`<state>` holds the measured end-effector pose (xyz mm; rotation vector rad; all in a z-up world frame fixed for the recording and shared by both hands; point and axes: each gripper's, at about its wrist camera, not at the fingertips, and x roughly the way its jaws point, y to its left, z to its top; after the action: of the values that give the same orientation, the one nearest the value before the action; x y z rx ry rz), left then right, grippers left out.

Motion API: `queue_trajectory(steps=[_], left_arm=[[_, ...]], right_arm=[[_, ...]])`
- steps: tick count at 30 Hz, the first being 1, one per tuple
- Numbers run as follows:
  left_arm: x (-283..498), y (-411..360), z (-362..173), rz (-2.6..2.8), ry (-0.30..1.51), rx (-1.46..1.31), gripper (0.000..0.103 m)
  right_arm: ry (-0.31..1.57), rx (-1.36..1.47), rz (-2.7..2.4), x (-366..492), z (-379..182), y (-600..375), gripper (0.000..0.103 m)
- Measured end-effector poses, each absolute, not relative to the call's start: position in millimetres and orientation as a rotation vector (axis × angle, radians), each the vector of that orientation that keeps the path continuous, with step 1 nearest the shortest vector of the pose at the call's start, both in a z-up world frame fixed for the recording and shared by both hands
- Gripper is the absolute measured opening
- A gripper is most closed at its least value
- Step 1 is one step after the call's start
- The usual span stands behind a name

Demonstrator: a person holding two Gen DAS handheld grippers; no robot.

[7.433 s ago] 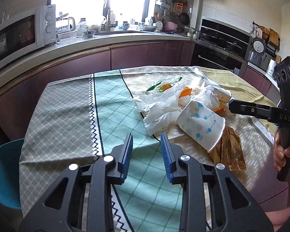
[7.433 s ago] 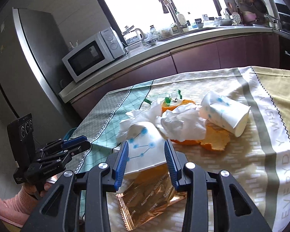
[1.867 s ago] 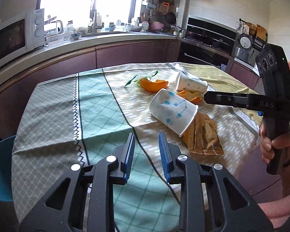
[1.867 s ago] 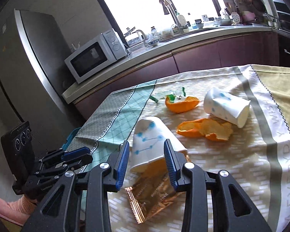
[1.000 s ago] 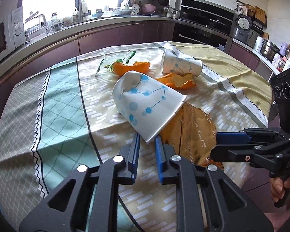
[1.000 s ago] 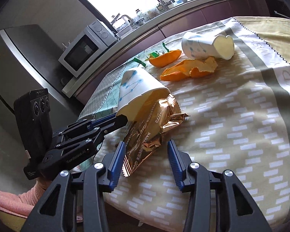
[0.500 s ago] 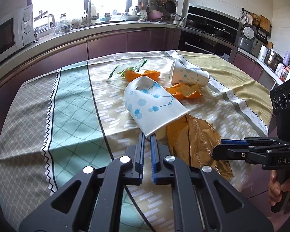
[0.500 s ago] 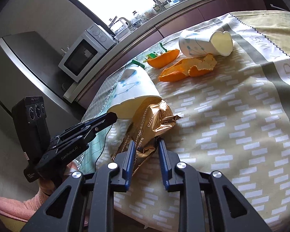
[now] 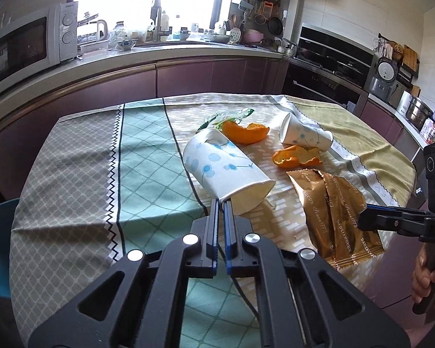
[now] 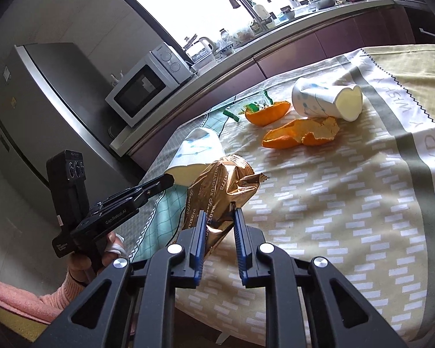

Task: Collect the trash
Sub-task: 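Lift the paper cup with the left tool while the right tool lifts the wrapper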

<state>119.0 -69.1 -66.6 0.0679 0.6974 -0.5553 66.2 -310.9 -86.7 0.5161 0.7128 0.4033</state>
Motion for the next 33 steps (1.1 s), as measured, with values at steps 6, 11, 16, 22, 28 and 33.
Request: queue_trajectory(steps=[6, 11, 16, 22, 28, 33], left_arm=[[115, -43, -55, -0.515, 0.665, 0.037, 0.003], [109, -16, -45, -0.476, 0.638, 0.023, 0.003], [107, 7, -44, -0.439, 0.63, 0.026, 0.003], [108, 28, -42, -0.399, 0.629, 0.004, 0.003], [103, 51, -32, -0.354, 0.603, -0.007, 0.003], [96, 76, -23, -0.316, 0.58, -0.025, 0.003]], right_arm=[[0.698, 0.506, 0.424, 74, -82, -304, 0.017], [0.692, 0.491, 0.453, 85, -78, -293, 0.017], [0.701, 0.48, 0.485, 95, -79, -279, 0.017], [0.71, 0.472, 0.515, 102, -79, -265, 0.017], [0.705, 0.453, 0.551, 112, -73, -251, 0.017], [0.707, 0.428, 0.598, 120, -70, -232, 0.017]])
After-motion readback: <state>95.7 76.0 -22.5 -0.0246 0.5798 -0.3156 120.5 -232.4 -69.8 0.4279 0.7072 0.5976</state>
